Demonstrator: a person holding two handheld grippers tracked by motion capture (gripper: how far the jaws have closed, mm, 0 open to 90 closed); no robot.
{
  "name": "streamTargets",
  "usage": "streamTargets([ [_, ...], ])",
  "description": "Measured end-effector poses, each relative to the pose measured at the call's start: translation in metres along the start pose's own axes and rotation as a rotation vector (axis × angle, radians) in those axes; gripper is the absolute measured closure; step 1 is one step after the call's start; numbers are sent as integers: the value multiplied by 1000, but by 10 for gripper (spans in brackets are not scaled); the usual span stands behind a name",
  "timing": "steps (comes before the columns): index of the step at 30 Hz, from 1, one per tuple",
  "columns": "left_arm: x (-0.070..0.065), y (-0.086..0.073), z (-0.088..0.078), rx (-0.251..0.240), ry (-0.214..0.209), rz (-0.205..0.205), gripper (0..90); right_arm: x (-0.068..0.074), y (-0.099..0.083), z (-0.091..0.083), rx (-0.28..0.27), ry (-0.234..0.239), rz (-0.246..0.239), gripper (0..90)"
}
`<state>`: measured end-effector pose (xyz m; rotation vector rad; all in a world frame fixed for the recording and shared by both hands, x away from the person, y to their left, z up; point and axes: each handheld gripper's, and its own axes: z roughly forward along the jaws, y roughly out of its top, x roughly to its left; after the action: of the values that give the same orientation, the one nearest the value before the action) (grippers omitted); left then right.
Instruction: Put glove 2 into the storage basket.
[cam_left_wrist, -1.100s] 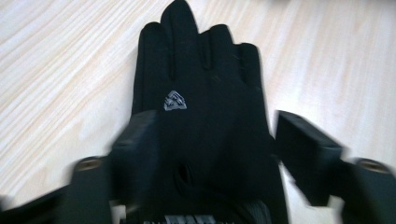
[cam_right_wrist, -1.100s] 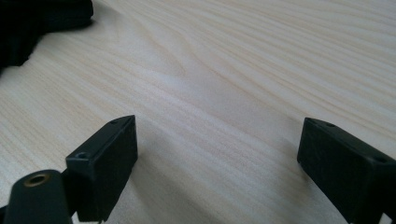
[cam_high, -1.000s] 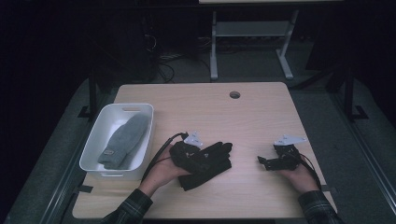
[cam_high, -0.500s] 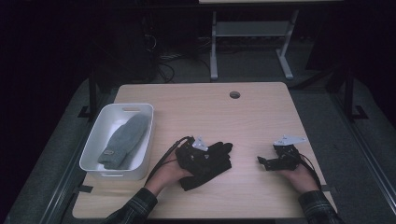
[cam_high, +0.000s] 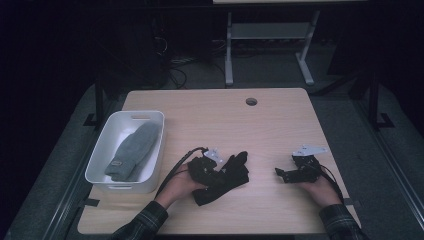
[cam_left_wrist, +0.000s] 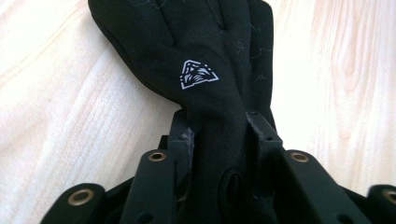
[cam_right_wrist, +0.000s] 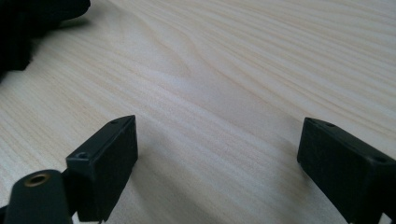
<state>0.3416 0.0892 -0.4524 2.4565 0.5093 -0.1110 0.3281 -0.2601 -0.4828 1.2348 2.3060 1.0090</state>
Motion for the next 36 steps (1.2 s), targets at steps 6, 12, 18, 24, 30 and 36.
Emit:
streamTargets([
  [6,-5,6,-21,-29,15,-13,681,0,0,0,3,2,5,120],
  [12,-4,12,-54,-72,27,-58,679,1,0,0,4,3,6,119],
  [18,5,15,-97,-90,88,-86,677,1,0,0,4,3,7,118],
  [24,19,8,-139,-131,144,-130,677,1,0,0,4,3,8,118],
  [30,43,-16,-186,-166,215,-214,677,0,0,0,1,1,2,118],
  [36,66,-53,-222,-185,291,-323,676,0,0,0,1,1,4,118],
])
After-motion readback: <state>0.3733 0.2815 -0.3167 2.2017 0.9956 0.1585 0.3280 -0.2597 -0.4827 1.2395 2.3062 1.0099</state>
